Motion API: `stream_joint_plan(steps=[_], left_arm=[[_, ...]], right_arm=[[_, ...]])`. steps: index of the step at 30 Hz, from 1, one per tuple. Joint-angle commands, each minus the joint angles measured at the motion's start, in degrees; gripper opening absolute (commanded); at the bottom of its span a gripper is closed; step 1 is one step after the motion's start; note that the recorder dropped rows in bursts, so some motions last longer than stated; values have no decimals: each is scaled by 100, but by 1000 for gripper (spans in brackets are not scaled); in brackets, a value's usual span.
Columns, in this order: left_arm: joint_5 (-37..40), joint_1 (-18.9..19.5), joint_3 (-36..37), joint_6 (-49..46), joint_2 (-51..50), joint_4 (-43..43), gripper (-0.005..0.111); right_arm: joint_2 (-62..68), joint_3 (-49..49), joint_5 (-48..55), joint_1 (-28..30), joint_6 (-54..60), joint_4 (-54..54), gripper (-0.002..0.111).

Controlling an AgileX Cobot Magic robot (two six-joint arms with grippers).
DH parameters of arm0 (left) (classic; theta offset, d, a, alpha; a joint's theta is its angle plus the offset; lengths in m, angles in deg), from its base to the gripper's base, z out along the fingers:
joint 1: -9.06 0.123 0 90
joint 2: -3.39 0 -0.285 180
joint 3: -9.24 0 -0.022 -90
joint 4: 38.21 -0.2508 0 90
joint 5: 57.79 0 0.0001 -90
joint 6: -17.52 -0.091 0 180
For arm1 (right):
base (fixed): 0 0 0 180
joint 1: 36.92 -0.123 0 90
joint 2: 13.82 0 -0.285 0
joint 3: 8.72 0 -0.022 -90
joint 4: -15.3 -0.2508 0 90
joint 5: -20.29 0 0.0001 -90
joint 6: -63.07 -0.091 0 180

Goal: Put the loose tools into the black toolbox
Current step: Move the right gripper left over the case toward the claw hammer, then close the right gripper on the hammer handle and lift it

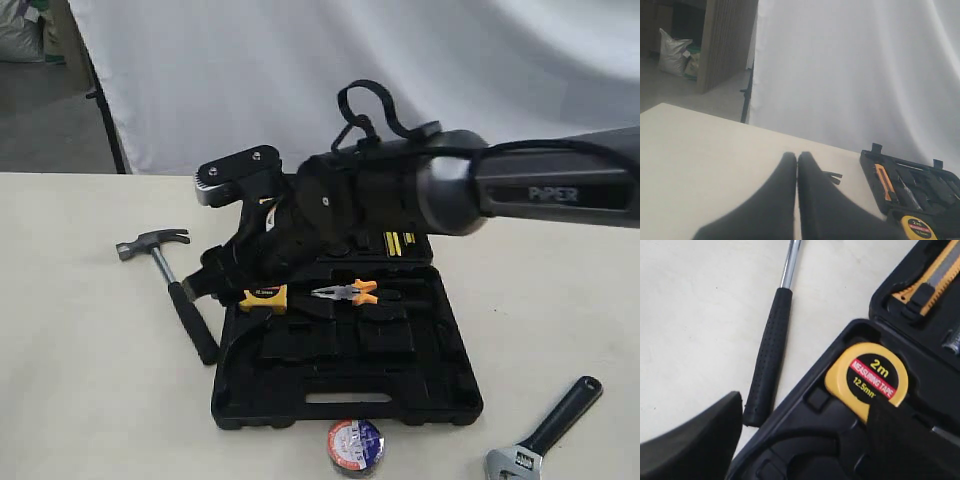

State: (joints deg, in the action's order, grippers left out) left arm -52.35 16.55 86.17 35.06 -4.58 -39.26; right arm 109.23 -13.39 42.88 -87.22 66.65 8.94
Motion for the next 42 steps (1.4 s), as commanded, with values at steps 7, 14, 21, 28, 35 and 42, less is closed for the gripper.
stream_joint_plan(steps=[7,14,21,28,35,42], left_arm=[[-41,145,-15,27,18,-25,1],[-41,145,-15,27,18,-25,1],[-41,145,-15,27,18,-25,1],[-41,145,-15,27,18,-25,1],[-41,145,-15,27,18,-25,1],[-41,145,-15,27,18,-25,1]], right_arm=[[1690,-2504,1320,-112,141,11,67],[2907,-4433,1739,-124,206,40,67],[3798,-5644,2268,-124,234,40,67],[4112,-5863,2454,-189,517,40,56],[4102,-5863,2684,-537,552,42,12],[4071,-5863,3094,-1191,510,-654,0]])
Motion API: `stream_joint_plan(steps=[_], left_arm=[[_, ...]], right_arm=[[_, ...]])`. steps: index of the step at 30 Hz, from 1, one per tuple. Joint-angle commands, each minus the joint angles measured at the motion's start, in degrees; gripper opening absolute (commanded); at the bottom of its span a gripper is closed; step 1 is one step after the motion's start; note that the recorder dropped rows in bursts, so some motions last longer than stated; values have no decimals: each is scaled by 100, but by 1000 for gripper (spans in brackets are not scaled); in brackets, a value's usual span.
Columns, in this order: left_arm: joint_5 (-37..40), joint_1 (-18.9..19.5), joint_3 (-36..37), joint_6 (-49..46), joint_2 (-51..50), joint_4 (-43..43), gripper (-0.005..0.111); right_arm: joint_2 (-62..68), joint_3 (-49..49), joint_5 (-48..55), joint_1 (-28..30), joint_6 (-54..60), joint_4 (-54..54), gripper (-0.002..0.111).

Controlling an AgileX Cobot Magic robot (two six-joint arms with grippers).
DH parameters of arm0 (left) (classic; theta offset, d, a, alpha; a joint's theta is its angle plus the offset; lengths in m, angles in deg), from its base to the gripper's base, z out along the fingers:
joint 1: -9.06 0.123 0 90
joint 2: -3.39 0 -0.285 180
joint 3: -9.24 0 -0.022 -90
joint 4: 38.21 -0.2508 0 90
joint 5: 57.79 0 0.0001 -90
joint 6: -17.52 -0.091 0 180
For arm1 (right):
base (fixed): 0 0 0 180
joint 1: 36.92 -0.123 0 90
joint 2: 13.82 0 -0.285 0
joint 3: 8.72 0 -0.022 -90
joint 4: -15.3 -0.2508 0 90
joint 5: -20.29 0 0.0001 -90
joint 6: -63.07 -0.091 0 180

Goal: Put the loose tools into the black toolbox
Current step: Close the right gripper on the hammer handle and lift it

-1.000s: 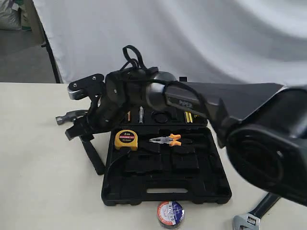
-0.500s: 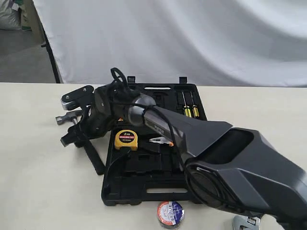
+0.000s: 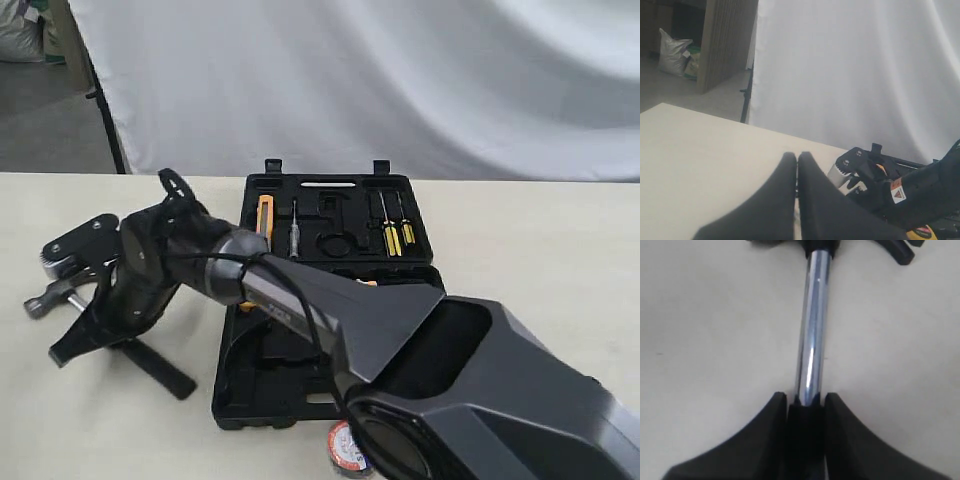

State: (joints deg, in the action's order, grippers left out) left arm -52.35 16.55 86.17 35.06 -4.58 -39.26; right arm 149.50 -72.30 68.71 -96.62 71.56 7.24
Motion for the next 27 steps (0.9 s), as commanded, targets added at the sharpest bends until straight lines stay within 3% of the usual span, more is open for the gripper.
stream_joint_plan(steps=[1,8,15,21,27], left_arm=[[-41,145,-15,27,18,-25,1],[-41,145,-15,27,18,-25,1],[-41,145,-15,27,18,-25,1],[-41,145,-15,27,18,-25,1],[-41,145,-15,27,18,-25,1]], right_arm=[[18,27,623,-274,18,-585,0],[-430,27,2066,-306,296,-575,0],[-591,326,2154,-407,320,-734,0],[-1165,1563,2154,-659,441,-728,0],[-2171,3453,1833,-659,467,-688,0]])
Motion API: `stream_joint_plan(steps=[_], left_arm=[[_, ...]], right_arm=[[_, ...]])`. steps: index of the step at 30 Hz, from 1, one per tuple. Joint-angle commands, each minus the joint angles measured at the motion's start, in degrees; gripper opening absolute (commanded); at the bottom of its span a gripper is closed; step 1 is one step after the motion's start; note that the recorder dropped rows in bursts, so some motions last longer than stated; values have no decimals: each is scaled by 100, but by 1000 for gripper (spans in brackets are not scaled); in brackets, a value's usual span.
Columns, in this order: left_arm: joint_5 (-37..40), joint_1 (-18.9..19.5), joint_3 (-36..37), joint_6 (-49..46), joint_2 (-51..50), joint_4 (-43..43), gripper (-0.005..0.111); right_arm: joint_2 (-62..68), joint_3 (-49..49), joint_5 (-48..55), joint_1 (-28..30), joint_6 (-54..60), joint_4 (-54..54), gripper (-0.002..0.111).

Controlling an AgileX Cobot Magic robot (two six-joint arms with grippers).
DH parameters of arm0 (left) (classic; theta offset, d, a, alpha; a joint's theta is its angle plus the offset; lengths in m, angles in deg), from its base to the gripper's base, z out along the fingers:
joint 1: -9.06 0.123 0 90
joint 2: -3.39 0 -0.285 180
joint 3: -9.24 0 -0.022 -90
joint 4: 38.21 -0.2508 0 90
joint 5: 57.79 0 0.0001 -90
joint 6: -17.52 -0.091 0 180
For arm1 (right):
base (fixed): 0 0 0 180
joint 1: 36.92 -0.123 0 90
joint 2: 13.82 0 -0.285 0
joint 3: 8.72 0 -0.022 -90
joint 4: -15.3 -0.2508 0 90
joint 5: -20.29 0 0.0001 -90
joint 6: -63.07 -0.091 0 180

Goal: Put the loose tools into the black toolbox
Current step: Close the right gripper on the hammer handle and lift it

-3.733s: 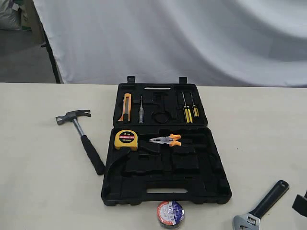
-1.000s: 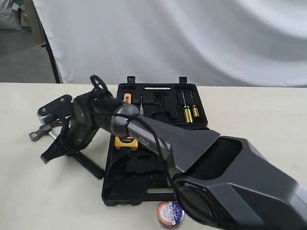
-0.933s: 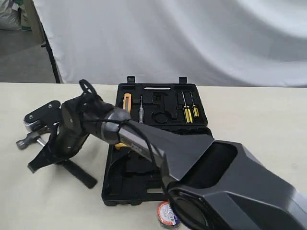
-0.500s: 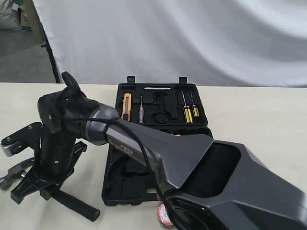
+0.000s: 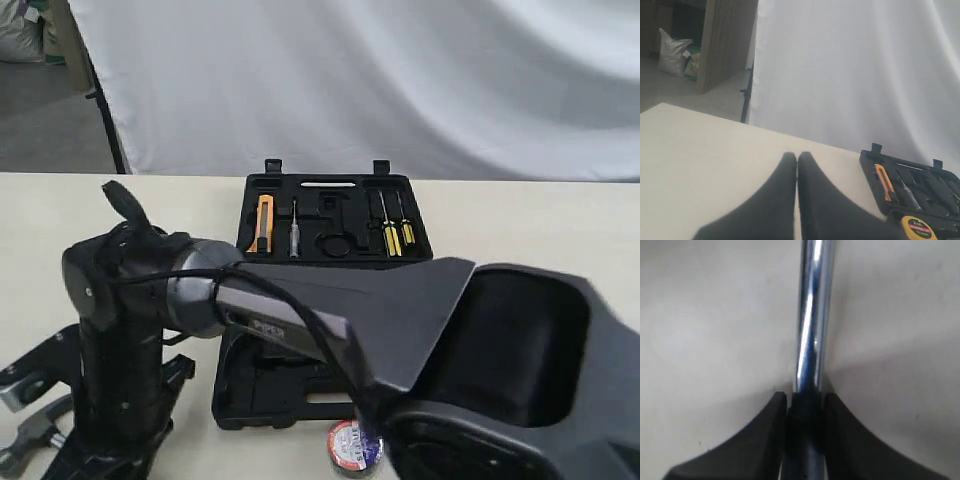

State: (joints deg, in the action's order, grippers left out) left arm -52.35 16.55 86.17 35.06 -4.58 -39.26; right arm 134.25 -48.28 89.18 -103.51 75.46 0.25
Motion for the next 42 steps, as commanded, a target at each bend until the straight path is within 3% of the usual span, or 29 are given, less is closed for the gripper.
stream_joint_plan(steps=[1,8,19,22,26,29,34,42], left_arm=[[-41,145,-15,27,18,-25,1],[-41,145,-15,27,18,-25,1],[-41,145,-15,27,18,-25,1],[-41,145,-15,27,18,-25,1],[-41,145,-15,27,18,-25,1],[-41,145,-15,27,18,-25,1],[-41,145,-15,27,18,-25,1],[-41,145,-15,27,18,-25,1]], right_arm=[[-858,1344,-341,29,86,38,0],[-1990,3186,-1728,29,91,224,0],[-1739,3386,-1774,29,-17,278,0],[-1739,3386,-1763,29,-75,413,18],[-1752,3358,-1751,29,-93,426,61],[-1849,3344,-1743,29,92,426,76],[-1959,2858,-1766,29,102,459,76],[-1668,2494,-2407,29,564,459,67]])
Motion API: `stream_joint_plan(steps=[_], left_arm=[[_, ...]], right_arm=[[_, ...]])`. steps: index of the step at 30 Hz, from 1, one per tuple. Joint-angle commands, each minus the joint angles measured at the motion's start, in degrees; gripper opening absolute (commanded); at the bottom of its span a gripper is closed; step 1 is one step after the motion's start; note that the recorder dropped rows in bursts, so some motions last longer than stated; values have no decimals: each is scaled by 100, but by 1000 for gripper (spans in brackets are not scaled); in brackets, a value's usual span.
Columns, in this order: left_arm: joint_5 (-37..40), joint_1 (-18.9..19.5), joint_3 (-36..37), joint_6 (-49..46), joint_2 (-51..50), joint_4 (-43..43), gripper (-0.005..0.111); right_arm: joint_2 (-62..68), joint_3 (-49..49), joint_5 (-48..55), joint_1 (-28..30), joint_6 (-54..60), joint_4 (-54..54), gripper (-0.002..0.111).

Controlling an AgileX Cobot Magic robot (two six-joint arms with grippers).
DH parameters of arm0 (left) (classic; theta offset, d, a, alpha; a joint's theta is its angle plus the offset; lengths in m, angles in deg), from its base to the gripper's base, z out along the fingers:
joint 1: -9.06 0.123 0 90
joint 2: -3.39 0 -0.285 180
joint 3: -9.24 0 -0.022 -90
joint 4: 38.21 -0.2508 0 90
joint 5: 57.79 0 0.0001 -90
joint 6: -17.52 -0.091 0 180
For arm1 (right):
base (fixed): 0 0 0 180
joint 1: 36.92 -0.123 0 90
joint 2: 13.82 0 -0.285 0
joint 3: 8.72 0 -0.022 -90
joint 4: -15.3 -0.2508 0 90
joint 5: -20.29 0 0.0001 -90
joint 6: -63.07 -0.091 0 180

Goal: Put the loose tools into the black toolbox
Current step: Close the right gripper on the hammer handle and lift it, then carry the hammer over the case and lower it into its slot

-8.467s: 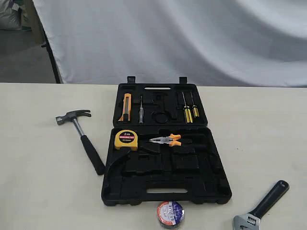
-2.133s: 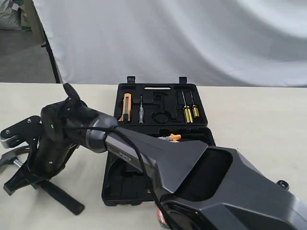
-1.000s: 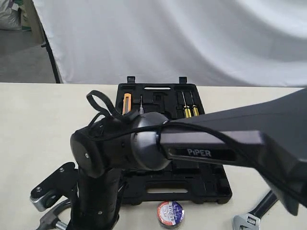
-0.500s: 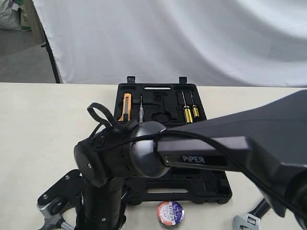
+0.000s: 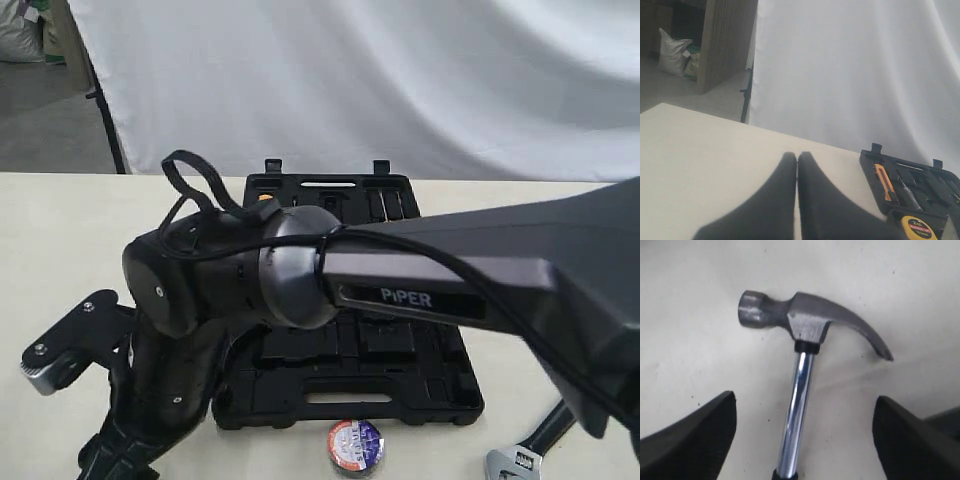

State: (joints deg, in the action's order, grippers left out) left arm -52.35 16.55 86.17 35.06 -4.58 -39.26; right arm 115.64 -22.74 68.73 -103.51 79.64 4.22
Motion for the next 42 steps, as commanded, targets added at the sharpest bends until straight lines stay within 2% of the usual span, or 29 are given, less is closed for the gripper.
stream_joint_plan(steps=[1,10,16,26,33,36,42], left_arm=[[-41,145,-15,27,18,-25,1],[-41,145,-15,27,18,-25,1],[-41,145,-15,27,18,-25,1],[-41,145,-15,27,18,-25,1],[-41,145,-15,27,18,-25,1],[-41,145,-15,27,18,-25,1],[-41,145,-15,27,18,-25,1]], right_arm=[[251,-70,-442,29,157,62,66],[716,-70,-580,-18,215,65,36],[634,-70,-524,-33,227,65,-1],[-165,-165,391,-33,291,-2,0],[-831,-165,977,2,293,997,0],[-997,-165,1055,143,343,1553,0],[-943,-165,1033,719,1237,1652,0]])
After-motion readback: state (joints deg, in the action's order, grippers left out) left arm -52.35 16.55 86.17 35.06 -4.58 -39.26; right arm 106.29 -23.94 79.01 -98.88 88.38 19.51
